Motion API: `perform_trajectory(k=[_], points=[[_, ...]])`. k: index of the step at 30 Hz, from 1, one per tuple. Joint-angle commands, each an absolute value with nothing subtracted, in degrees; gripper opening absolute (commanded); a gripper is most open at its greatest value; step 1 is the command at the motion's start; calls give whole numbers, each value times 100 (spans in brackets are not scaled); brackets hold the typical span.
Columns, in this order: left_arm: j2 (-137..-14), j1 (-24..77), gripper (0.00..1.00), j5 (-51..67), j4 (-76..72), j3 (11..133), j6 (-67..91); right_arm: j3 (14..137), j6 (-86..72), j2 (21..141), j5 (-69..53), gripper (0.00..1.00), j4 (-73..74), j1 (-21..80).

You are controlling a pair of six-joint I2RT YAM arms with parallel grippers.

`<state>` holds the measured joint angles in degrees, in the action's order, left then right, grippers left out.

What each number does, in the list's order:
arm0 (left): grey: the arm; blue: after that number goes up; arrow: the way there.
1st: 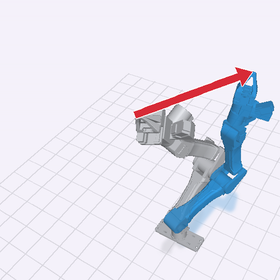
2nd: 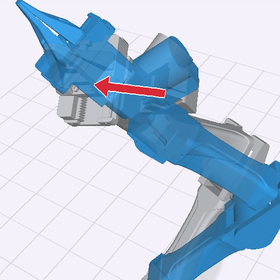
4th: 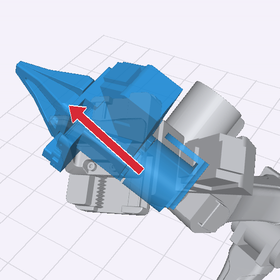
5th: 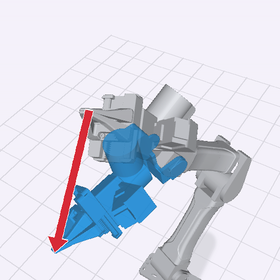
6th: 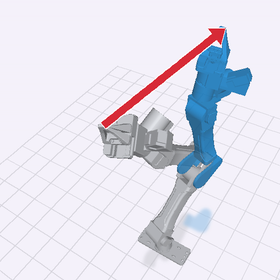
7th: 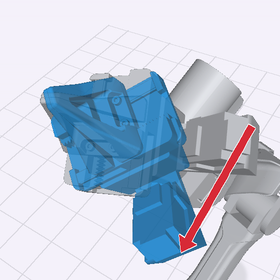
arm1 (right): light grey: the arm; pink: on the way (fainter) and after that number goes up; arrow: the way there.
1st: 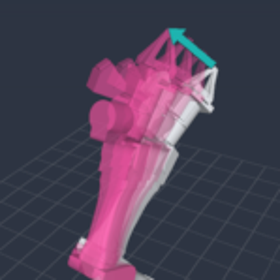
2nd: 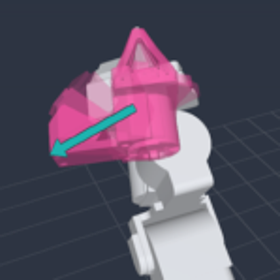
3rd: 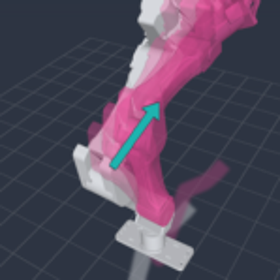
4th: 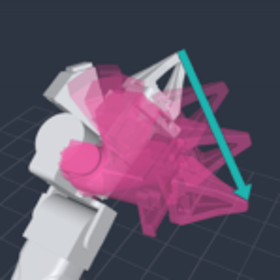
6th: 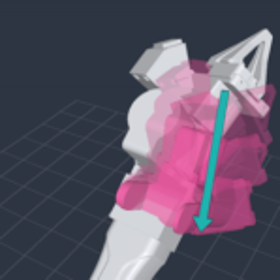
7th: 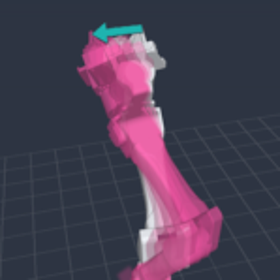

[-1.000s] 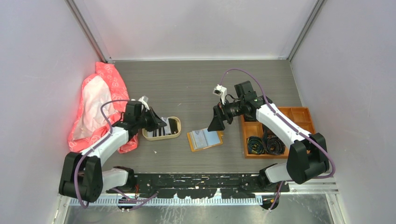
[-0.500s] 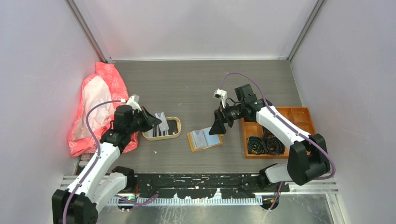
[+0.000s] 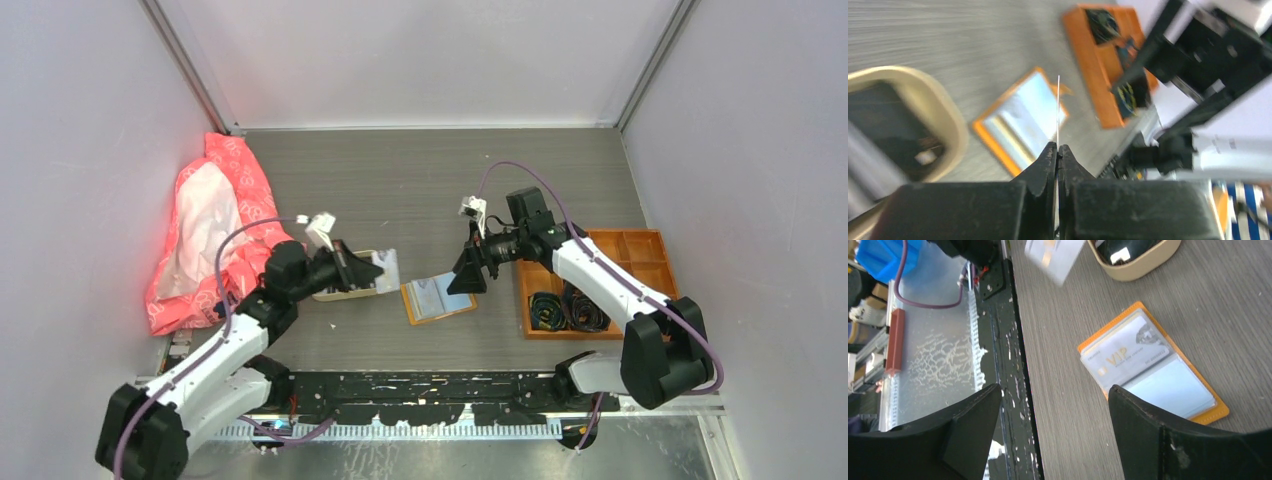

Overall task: Put the credit cards into the card holder
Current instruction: Insert the credit card into the card holder.

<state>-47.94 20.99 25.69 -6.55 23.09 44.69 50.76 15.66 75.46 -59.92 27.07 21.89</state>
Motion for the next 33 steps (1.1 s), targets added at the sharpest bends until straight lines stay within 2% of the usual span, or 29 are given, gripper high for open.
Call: perform_trajectory(k=[1,6,17,20,24,25,28,29,31,32,33], points=[[-5237,3369,0,2454,-2902,2420,4264,4917,670,7192,-6341,82,1673,2222],[-6024,3925,0,2514,-4346,2473,4286,4994,24,7034,-6353,80,1331,2215],[-6557,4210,0,2673,-5085,2577,4304,4837,-1131,7073,-6648,70,381,2213],[-6689,4278,0,2733,-5341,2549,4355,4740,-1444,7058,-6680,65,44,2222],[-6829,4330,0,2760,-5699,2509,4456,4716,-1608,7050,-6691,49,-170,2223],[-6857,4329,0,2764,-5725,2505,4470,4699,-1663,7037,-6700,42,-235,2222],[-6882,4333,1,2677,-5712,2469,4531,4705,-1735,7032,-6787,9,-350,2213],[-6837,4333,7,2575,-5671,2426,4507,4721,-1713,7015,-6827,2,-336,2221],[-6578,4305,34,2126,-5382,2256,4345,4799,-1360,6968,-6815,1,78,2214],[-6393,4278,44,1909,-5107,2156,4249,4902,-920,6962,-6703,1,624,2215],[-6150,4255,50,1693,-4816,2063,4159,5028,-419,6968,-6494,1,1137,2213]])
